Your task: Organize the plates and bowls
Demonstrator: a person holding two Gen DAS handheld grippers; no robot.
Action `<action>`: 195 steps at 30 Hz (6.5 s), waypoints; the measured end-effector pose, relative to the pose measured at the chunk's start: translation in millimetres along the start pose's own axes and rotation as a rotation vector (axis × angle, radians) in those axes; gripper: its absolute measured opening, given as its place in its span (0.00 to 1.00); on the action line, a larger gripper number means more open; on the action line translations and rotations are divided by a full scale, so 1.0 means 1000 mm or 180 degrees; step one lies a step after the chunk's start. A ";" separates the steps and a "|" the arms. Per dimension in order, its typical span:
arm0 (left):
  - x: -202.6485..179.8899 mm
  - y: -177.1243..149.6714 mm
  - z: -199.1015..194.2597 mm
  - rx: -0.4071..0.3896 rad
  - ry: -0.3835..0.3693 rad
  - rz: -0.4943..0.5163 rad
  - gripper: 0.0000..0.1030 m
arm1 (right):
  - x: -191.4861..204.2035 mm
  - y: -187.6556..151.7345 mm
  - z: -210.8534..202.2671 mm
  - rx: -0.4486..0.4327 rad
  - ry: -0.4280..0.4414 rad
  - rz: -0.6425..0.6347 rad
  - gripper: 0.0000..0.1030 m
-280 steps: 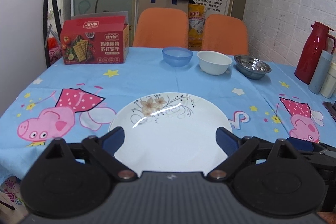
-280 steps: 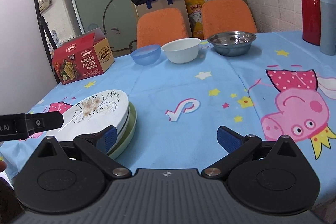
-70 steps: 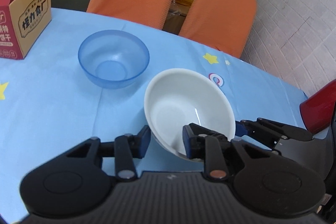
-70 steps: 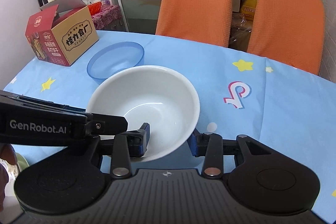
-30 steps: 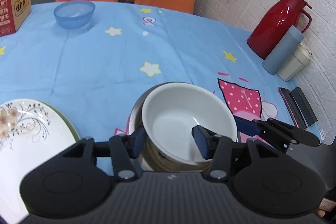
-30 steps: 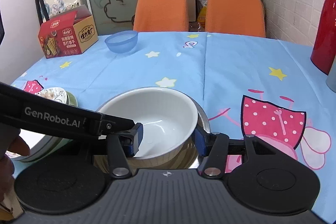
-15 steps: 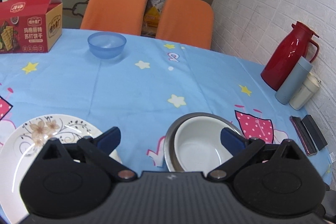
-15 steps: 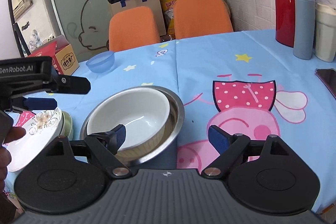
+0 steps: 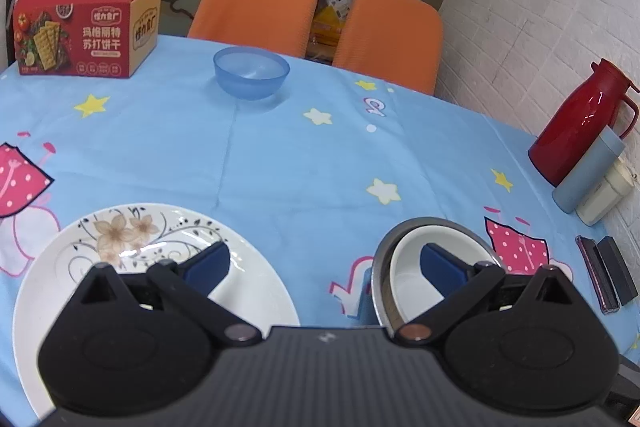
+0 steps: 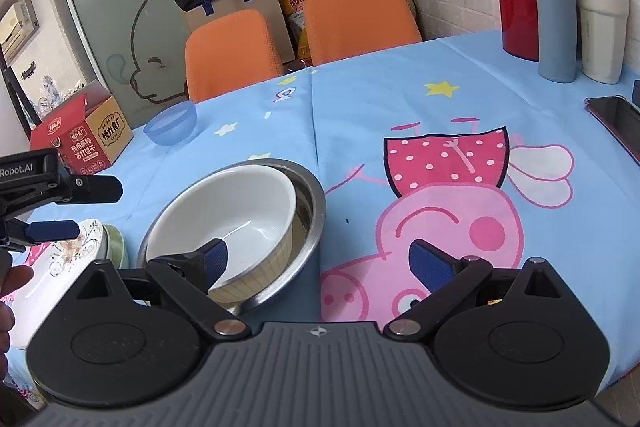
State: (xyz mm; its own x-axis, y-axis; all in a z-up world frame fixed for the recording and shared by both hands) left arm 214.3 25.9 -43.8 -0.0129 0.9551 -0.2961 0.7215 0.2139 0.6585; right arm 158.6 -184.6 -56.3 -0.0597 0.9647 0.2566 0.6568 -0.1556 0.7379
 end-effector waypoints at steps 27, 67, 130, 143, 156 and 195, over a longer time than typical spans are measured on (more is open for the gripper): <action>0.147 0.186 0.129 0.0151 0.0512 -0.0600 0.99 | 0.157 0.186 0.239 0.0692 0.0617 -0.1128 1.00; 0.127 0.194 0.194 0.0545 0.0629 0.0013 0.14 | 0.209 0.157 0.293 0.0968 0.0914 -0.1739 0.49; -0.034 0.020 -0.006 -0.0151 0.0277 0.1059 0.99 | 0.031 0.010 0.006 -0.0189 0.0085 -0.0545 1.00; -0.040 0.017 0.072 0.0604 0.0037 0.1362 0.99 | 0.042 0.009 0.053 0.0123 0.0049 -0.0653 1.00; -0.048 0.011 0.092 0.0766 0.0086 0.1509 0.97 | 0.046 0.004 0.067 0.0063 -0.0038 -0.0567 1.00; 0.020 0.042 -0.037 0.0242 0.0400 0.0727 0.58 | 0.166 0.019 0.022 -0.0183 0.0907 -0.0894 0.99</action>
State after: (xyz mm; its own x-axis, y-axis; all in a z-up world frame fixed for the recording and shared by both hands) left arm 219.0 61.6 3.1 0.0736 0.9958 -0.0544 0.7655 -0.0214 0.6431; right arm 177.4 -22.5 -13.2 -0.4424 0.8750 0.1968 0.5426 0.0864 0.8356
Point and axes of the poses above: each gripper's, at about its wrist camera, not at the fingertips, and z roughly the way its jaws point, x to its left, y to its top, the point moved 6 cm from there along z, roughly the way its jaws point, and after that the axes turned 3 degrees about x, right-handed, at the moved point
